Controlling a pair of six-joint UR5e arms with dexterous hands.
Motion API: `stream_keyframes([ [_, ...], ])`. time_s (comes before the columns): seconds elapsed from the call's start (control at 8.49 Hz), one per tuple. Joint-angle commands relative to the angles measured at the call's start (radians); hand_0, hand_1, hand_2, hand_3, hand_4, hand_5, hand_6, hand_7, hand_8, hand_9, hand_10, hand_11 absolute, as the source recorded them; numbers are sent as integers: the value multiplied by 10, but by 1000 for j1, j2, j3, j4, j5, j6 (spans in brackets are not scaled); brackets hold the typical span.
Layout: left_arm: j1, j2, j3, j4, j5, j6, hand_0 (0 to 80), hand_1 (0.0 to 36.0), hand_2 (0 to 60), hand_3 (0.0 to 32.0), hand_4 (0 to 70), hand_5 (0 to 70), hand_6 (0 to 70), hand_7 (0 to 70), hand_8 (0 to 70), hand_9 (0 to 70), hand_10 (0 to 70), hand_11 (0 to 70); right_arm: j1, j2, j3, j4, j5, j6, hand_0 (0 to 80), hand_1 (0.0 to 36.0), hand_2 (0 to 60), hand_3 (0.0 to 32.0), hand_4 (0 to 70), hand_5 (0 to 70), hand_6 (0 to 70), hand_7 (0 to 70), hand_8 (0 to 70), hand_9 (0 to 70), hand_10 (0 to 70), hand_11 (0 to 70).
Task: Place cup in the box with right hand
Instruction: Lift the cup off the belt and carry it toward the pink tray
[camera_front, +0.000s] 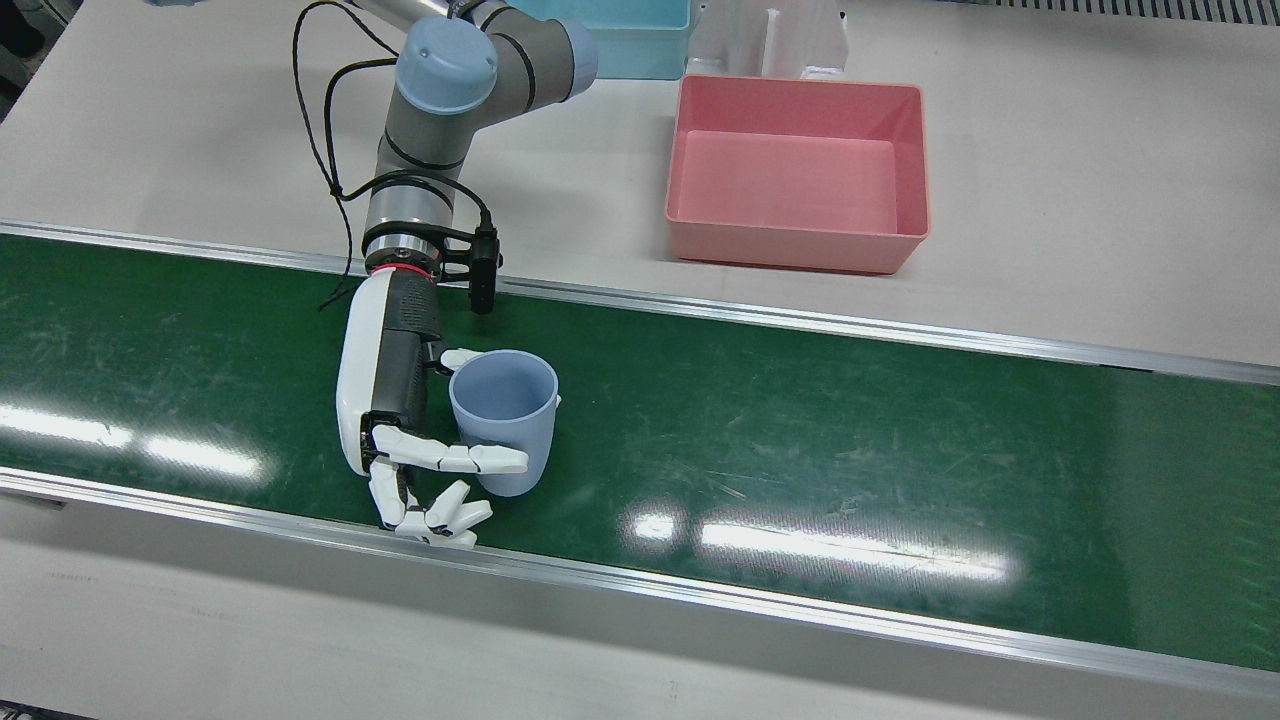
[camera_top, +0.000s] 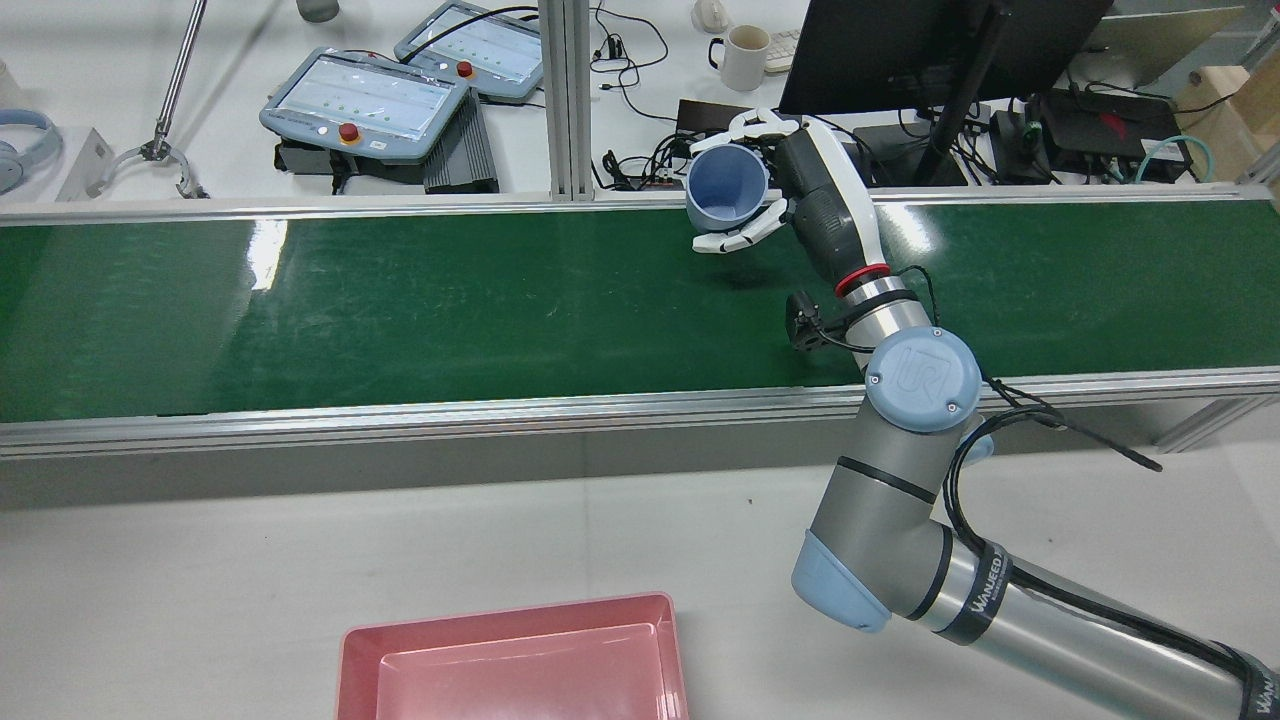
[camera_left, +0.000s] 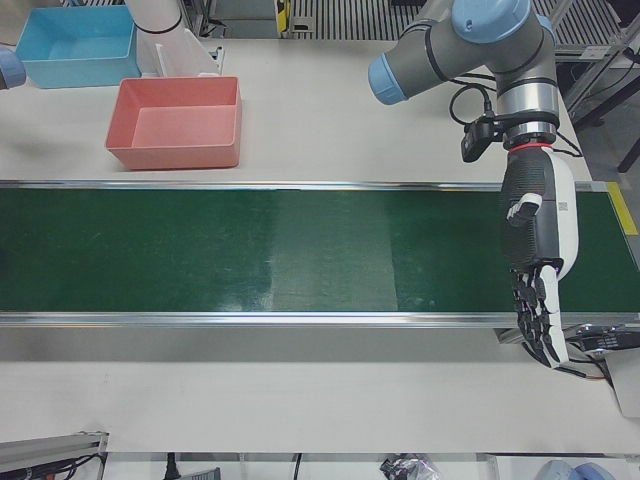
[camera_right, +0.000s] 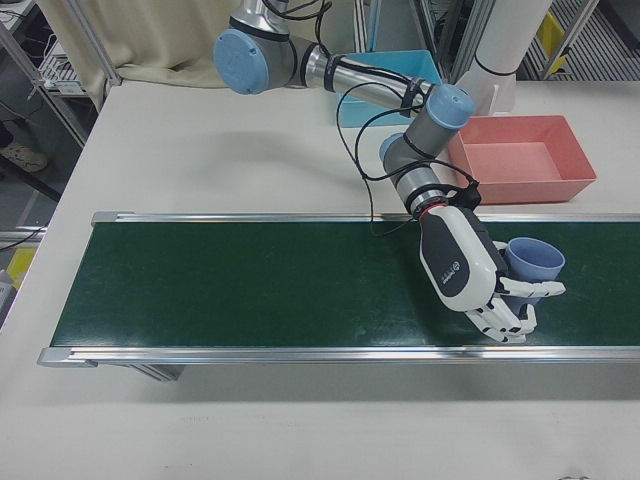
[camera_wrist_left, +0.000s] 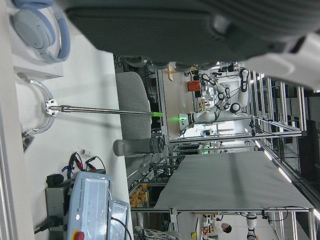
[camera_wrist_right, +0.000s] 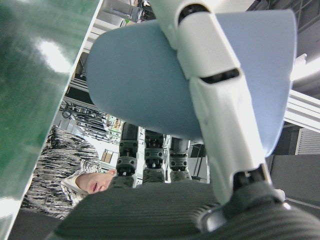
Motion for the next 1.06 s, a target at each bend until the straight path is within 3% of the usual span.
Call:
stream_keyframes([
  [0.0, -1, 0, -3, 2, 0, 0, 0, 0, 0, 0, 0, 0, 0, 0, 0, 0, 0, 0, -30, -29, 156, -7, -15, -6, 800, 360, 600, 0, 700, 180, 252, 700, 372, 530, 280, 435],
  [0.35, 0, 0, -3, 2, 0, 0, 0, 0, 0, 0, 0, 0, 0, 0, 0, 0, 0, 0, -160, -55, 333, -43, -16, -70, 800, 360, 600, 0, 700, 181, 287, 700, 408, 592, 332, 498],
  [0.47, -1, 0, -3, 2, 0, 0, 0, 0, 0, 0, 0, 0, 0, 0, 0, 0, 0, 0, -192, -77, 397, -45, -54, -137, 800, 360, 600, 0, 700, 184, 293, 700, 413, 603, 348, 520],
  [0.59, 0, 0, -3, 2, 0, 0, 0, 0, 0, 0, 0, 0, 0, 0, 0, 0, 0, 0, -226, -82, 419, -45, -120, -207, 800, 360, 600, 0, 700, 185, 300, 700, 418, 614, 365, 542],
  [0.94, -1, 0, -3, 2, 0, 0, 0, 0, 0, 0, 0, 0, 0, 0, 0, 0, 0, 0, -349, -112, 433, -51, -141, -236, 800, 360, 600, 0, 700, 187, 312, 700, 420, 624, 377, 557],
])
